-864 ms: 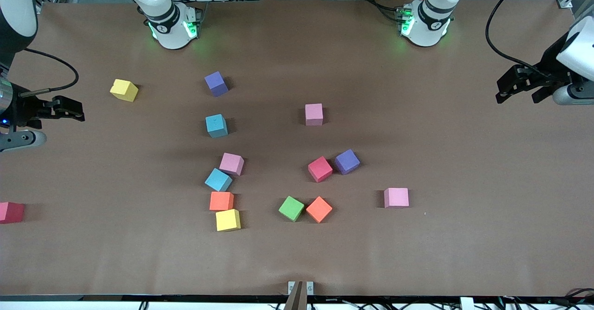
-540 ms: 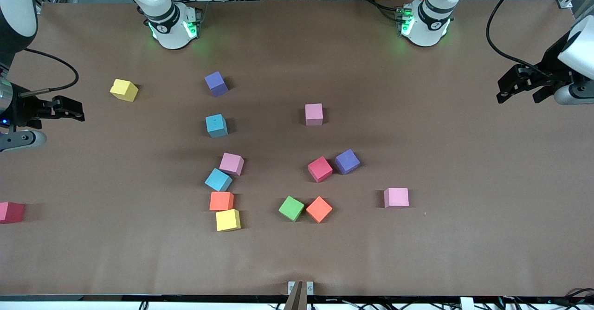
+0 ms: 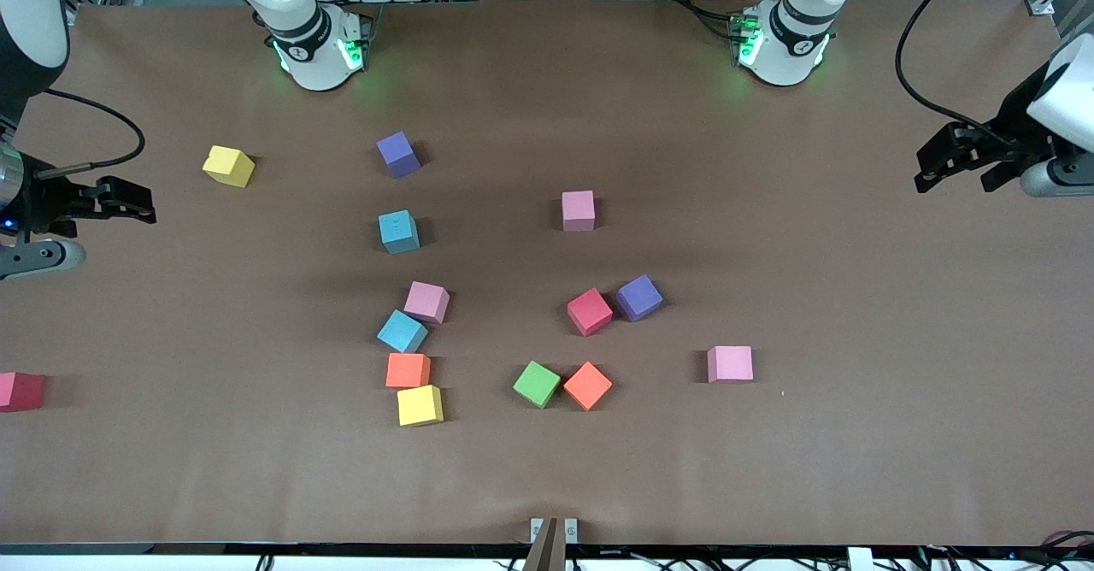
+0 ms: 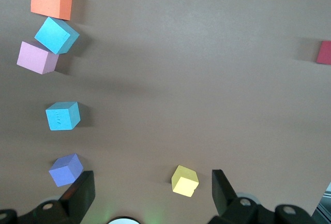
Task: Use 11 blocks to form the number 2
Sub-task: 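Move the left gripper down toward the pink cube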
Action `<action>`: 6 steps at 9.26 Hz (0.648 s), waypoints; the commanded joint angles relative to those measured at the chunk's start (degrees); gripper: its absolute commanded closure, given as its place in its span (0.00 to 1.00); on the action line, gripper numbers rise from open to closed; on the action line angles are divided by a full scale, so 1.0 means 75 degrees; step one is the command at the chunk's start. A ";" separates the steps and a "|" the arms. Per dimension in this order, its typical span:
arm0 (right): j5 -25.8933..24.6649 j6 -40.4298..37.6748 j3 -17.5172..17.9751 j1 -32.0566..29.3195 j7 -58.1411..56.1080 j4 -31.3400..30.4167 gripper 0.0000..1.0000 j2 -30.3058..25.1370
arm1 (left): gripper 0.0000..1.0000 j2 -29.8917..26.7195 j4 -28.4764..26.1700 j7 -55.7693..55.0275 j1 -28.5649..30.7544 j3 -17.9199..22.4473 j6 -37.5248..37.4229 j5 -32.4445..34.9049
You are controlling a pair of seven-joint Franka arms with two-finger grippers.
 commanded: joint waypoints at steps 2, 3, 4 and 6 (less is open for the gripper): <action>-0.0038 -0.0016 0.0049 -0.0062 0.0084 0.0088 0.00 0.0011 | 0.19 0.0520 0.0123 -0.0242 0.0031 0.0000 0.0326 -0.0172; -0.0038 0.0077 0.0049 -0.0062 0.0084 0.0077 0.00 0.0022 | 0.19 0.0801 0.0111 -0.0453 -0.0016 0.0000 0.0606 -0.0184; -0.0050 0.0136 0.0049 -0.0039 0.0084 0.0042 0.00 0.0034 | 0.19 0.1105 0.0111 -0.0768 -0.0074 -0.0012 0.0899 -0.0149; -0.0027 0.0125 0.0049 -0.0039 0.0084 0.0088 0.00 0.0011 | 0.19 0.1808 0.0111 -0.1447 -0.0249 -0.0035 0.1753 -0.0102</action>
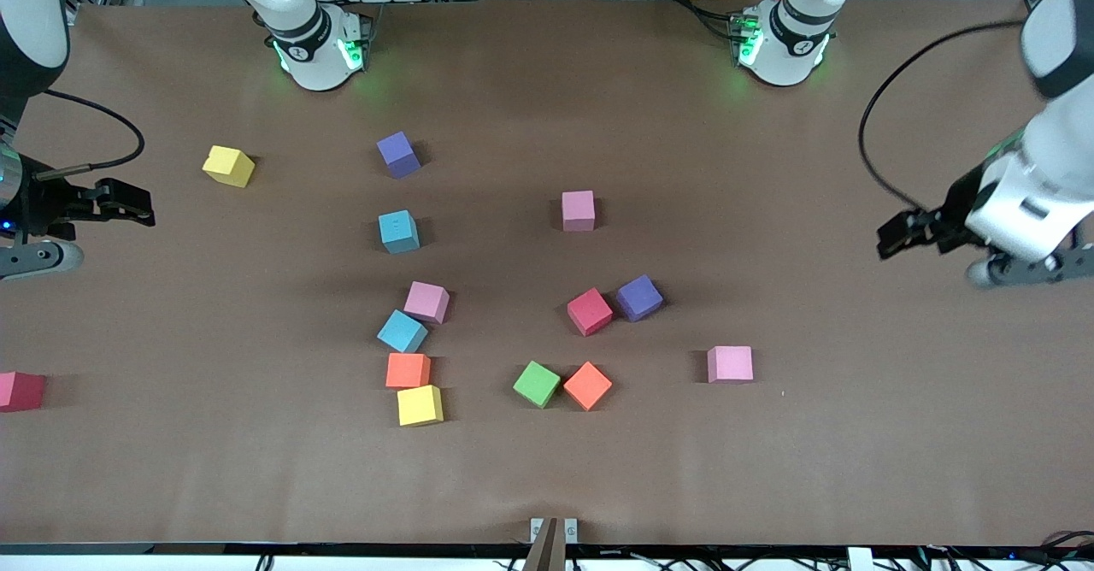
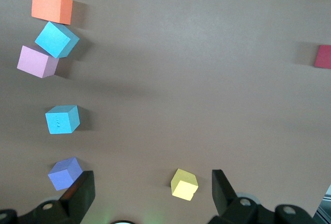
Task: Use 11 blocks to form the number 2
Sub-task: 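Move the left gripper down toward the pink cube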
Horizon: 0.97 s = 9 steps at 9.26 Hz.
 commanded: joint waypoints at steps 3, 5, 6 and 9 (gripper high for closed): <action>0.0079 0.0014 0.0072 0.0066 0.0096 0.0053 0.00 0.0033 | 0.19 0.1707 0.0234 -0.0958 -0.0578 0.0004 0.1449 0.0114; 0.0044 0.0014 0.0072 0.0241 0.0096 0.0053 0.00 0.0115 | 0.19 0.2551 0.0327 -0.1320 -0.0848 0.0027 0.2280 0.0173; 0.0114 0.0026 0.0096 0.0161 -0.0020 0.0041 0.00 0.0127 | 0.19 0.2891 0.0455 -0.1427 -0.0907 0.0027 0.2621 0.0173; 0.0792 -0.0033 0.0072 0.0242 -0.0044 -0.0192 0.00 0.0104 | 0.19 0.3736 0.0586 -0.1335 -0.1140 0.0016 0.3429 0.0663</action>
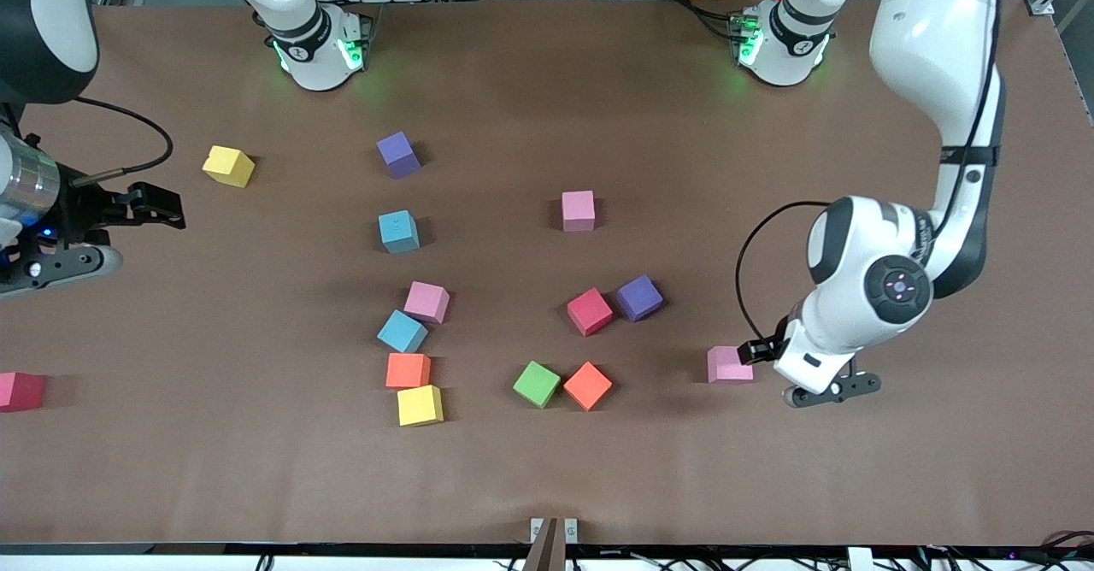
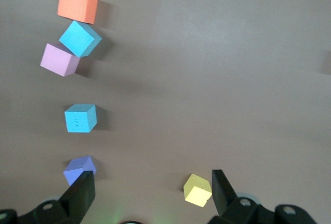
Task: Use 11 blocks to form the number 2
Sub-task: 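Grasp the pink cube with the left gripper while the right gripper reaches the purple cube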
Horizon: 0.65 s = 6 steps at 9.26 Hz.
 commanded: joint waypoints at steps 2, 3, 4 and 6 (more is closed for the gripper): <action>0.0282 -0.0175 0.0012 0.0213 0.0012 -0.0197 0.00 -0.0089 | 0.20 0.0982 0.0558 0.0011 -0.0269 0.0006 0.0748 0.0451; 0.0259 -0.0257 0.0012 0.0261 -0.0057 -0.0209 0.00 -0.0124 | 0.20 0.1311 0.0815 -0.0175 -0.0490 0.0029 0.0785 0.0451; 0.0258 -0.0467 0.0012 0.0331 0.0024 -0.0232 0.00 -0.0124 | 0.20 0.1418 0.0818 -0.0270 -0.0504 0.0029 0.0820 0.0451; 0.0340 -0.0446 0.0024 0.0471 0.0048 -0.1025 0.00 -0.0590 | 0.20 0.1490 0.0830 -0.0236 -0.0493 0.0029 0.0961 0.0451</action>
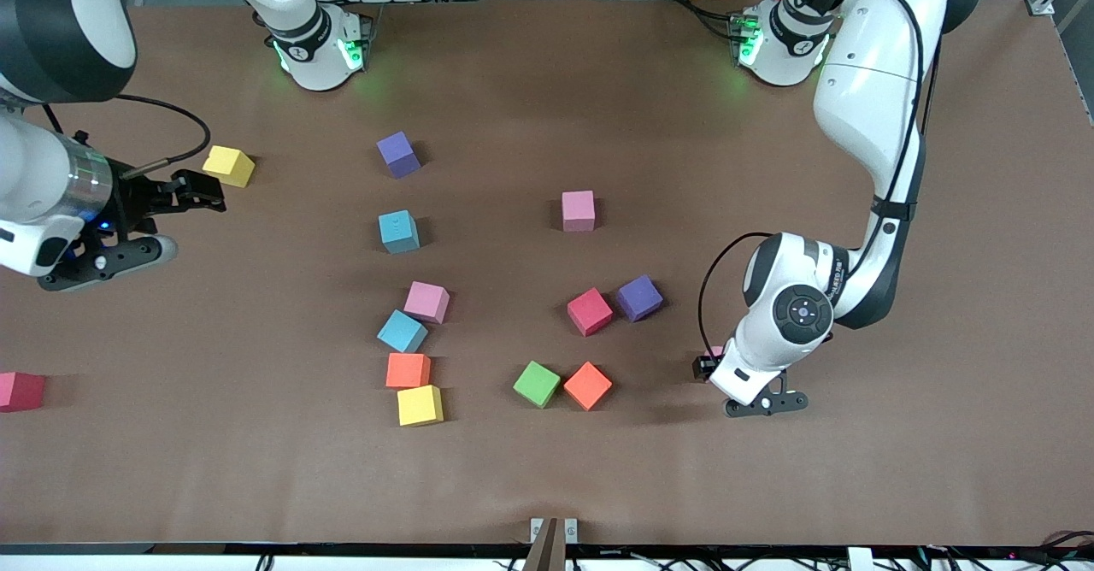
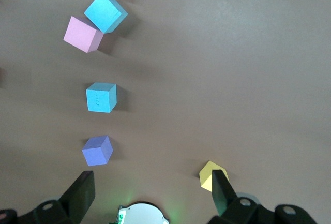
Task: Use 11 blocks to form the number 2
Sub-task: 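Grasp the pink cube with the left gripper while the right gripper reaches the purple cube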
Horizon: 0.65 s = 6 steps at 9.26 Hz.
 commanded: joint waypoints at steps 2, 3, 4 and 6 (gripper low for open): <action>0.0454 0.0443 -0.0003 0.0155 0.0069 -0.2086 0.00 -0.1076 | 0.20 0.0163 0.0218 -0.0071 0.0003 0.0046 0.0114 0.0170; 0.0503 0.1003 0.0009 0.0236 0.0347 -0.2929 0.00 -0.1369 | 0.20 0.0104 0.0207 -0.0082 -0.0009 0.0069 0.0102 0.0170; 0.0504 0.1438 0.0009 0.0527 0.0907 -0.3459 0.00 -0.1592 | 0.20 0.0057 0.0207 -0.0094 -0.0009 0.0069 0.0079 0.0181; 0.0504 0.1745 0.0009 0.0880 0.1334 -0.4058 0.00 -0.1803 | 0.20 -0.0071 0.0207 -0.0129 -0.0032 0.0081 0.0044 0.0193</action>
